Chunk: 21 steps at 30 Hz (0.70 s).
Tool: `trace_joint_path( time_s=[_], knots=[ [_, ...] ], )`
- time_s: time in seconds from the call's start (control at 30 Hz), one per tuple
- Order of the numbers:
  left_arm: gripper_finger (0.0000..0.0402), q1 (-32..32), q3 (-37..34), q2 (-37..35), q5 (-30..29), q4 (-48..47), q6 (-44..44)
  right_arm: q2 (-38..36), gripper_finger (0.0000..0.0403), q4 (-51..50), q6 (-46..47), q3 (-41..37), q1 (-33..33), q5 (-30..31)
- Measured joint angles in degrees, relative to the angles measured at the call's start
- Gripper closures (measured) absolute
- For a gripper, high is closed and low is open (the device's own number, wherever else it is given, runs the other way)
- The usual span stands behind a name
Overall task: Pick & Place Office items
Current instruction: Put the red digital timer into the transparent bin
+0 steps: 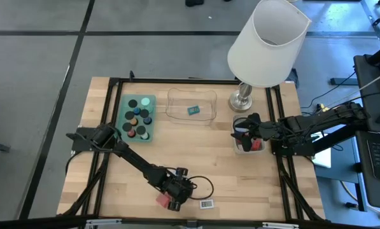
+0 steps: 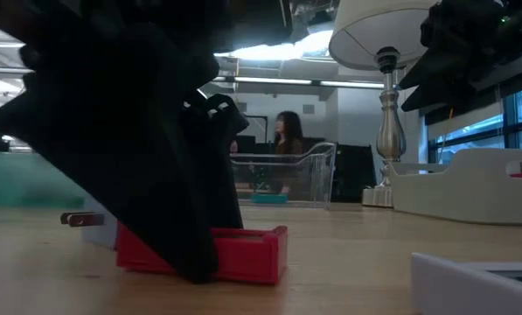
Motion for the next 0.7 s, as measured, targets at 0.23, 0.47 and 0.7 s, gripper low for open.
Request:
trace_joint_path(
  time_s=[0.23,0.47,0.7],
  knots=[
    [0.026,2.8,-0.3,-5.3,0.6,-1.6,2.8,0.0,0.0135,0.0,0.0,0.0,0.0,0.0],
    [0.026,8.9,-0.2,-15.4,-3.1,-3.1,9.1,0.0,0.0135,0.0,0.0,0.0,0.0,0.0],
    [0.026,19.7,-0.1,-23.4,-8.5,-7.5,16.9,0.0,0.0135,0.0,0.0,0.0,0.0,0.0]
  ],
)
